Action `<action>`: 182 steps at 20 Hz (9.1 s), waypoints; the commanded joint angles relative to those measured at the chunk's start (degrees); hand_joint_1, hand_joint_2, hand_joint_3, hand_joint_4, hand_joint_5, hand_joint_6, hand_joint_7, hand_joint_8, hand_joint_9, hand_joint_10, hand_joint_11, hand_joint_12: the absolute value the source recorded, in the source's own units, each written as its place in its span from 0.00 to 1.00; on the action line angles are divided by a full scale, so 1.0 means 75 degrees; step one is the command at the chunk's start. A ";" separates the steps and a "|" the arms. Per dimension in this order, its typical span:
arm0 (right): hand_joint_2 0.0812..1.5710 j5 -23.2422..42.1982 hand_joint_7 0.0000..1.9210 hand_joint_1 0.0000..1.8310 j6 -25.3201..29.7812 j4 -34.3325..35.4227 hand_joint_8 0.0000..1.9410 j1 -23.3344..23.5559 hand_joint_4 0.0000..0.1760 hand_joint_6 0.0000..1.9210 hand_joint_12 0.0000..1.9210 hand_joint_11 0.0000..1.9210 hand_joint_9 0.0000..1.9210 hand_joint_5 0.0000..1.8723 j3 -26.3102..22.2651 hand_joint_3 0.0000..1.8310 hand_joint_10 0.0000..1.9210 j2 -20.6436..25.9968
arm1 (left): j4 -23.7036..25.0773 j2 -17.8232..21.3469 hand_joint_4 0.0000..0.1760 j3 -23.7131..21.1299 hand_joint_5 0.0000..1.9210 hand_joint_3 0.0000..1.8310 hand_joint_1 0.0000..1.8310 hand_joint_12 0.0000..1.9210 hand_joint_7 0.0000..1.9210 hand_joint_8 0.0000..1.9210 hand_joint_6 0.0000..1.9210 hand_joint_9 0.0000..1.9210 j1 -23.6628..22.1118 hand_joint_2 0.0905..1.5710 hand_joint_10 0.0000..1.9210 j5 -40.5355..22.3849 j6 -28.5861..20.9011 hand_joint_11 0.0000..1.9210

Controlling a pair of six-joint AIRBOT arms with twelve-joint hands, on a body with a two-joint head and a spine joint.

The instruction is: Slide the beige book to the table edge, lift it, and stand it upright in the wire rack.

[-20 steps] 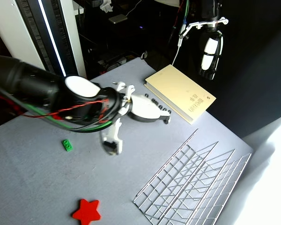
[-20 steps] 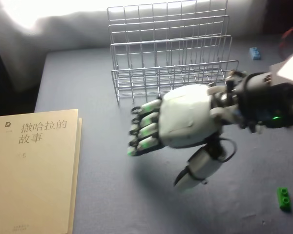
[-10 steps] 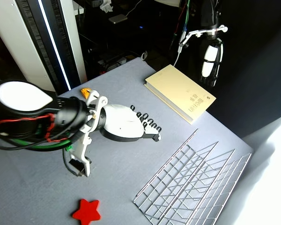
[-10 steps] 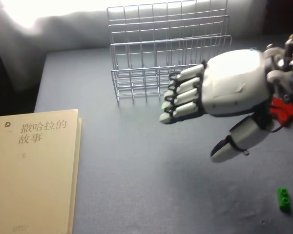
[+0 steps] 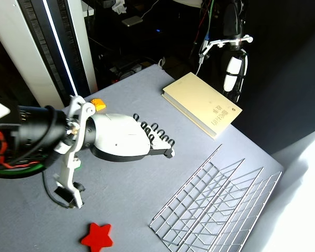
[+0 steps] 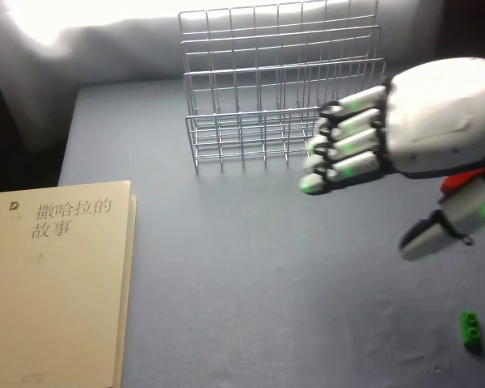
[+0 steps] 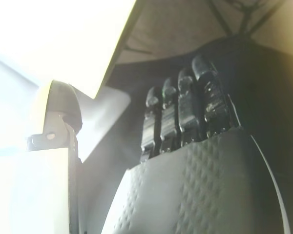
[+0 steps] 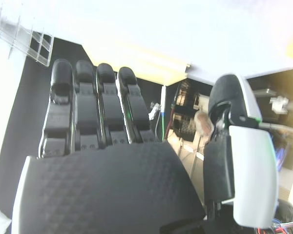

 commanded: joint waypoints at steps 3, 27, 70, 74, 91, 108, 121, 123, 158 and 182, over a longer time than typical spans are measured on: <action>0.68 0.0413 0.09 0.11 -0.0006 0.0441 0.00 0.0254 0.00 0.00 0.29 0.00 0.09 0.10 0.0000 0.00 0.00 0.0232 | -0.0047 0.0040 0.00 0.0072 0.12 0.00 0.51 0.26 0.08 0.00 0.00 0.08 -0.0104 0.67 0.00 -0.0180 0.0220 0.00; 0.68 0.2160 0.09 0.13 -0.0824 0.0642 0.00 0.0488 0.00 0.00 0.30 0.00 0.09 0.09 0.0019 0.00 0.00 0.1215 | -0.0044 -0.0588 0.00 0.0319 0.12 0.00 0.51 0.26 0.08 0.00 0.00 0.09 -0.0676 0.67 0.00 -0.0990 0.0907 0.00; 0.67 -0.1578 0.10 0.14 0.6282 -0.6985 0.00 0.2051 0.00 0.00 0.33 0.00 0.10 0.11 -0.0854 0.00 0.00 0.1886 | -0.0047 -0.0877 0.00 0.0264 0.41 0.00 0.74 0.75 0.40 0.71 0.59 0.37 -0.0248 0.76 0.79 -0.0798 0.0907 0.32; 0.67 -0.1232 0.11 0.15 0.7111 -0.7513 0.00 0.1977 0.00 0.00 0.37 0.00 0.12 0.13 -0.0862 0.00 0.00 0.1886 | -0.0047 -0.0822 0.00 0.0278 0.40 0.00 0.81 0.84 0.39 0.70 0.55 0.41 -0.0260 0.73 0.73 -0.0866 0.0927 0.38; 0.68 -0.1287 0.10 0.15 0.8553 -0.9212 0.00 0.2032 0.00 0.00 0.34 0.00 0.10 0.11 -0.0997 0.00 0.00 0.1923 | -0.0046 0.1143 0.00 -0.0823 0.45 0.00 0.82 0.77 0.41 0.66 0.53 0.44 -0.0168 0.71 0.68 -0.4444 0.1273 0.41; 0.67 -0.2664 0.11 0.15 1.1365 -0.9212 0.00 0.2259 0.00 0.00 0.31 0.00 0.11 0.12 -0.1139 0.00 0.00 0.1870 | -0.0002 0.1654 0.00 -0.1257 0.44 0.00 0.82 0.78 0.41 0.66 0.54 0.43 -0.0723 0.71 0.67 -0.9392 -0.0266 0.42; 0.67 -0.2214 0.11 0.16 1.2510 -0.9212 0.00 0.2240 0.00 0.00 0.35 0.00 0.11 0.11 -0.1058 0.00 0.00 0.1952 | 0.0490 0.1550 0.00 -0.1218 0.47 0.00 0.82 0.74 0.41 0.65 0.51 0.43 -0.0899 0.70 0.66 -1.0810 -0.1048 0.46; 0.67 -0.2235 0.11 0.15 1.2517 -0.9212 0.00 0.2235 0.00 0.00 0.34 0.00 0.10 0.11 -0.1058 0.00 0.00 0.1962 | 0.0621 0.1455 0.00 -0.1391 0.46 0.00 0.81 0.78 0.41 0.66 0.53 0.43 -0.0894 0.71 0.67 -1.1140 -0.1403 0.42; 0.67 -0.2309 0.12 0.17 1.2609 -0.9212 0.00 0.2527 0.00 0.00 0.34 0.00 0.12 0.12 -0.0625 0.00 0.00 0.2043 | 0.3571 -0.4337 0.00 0.3723 0.44 0.00 0.81 0.77 0.38 0.69 0.55 0.41 -0.3293 0.72 0.69 -1.1513 -0.2732 0.44; 0.68 -0.2301 0.13 0.14 1.2707 -0.9212 0.00 0.2586 0.00 0.00 0.36 0.00 0.12 0.13 -0.0388 0.00 0.00 0.1957 | 0.3561 -0.6101 0.00 0.5438 0.45 0.00 0.81 0.76 0.40 0.67 0.54 0.42 -0.3159 0.71 0.67 -1.1493 -0.2768 0.44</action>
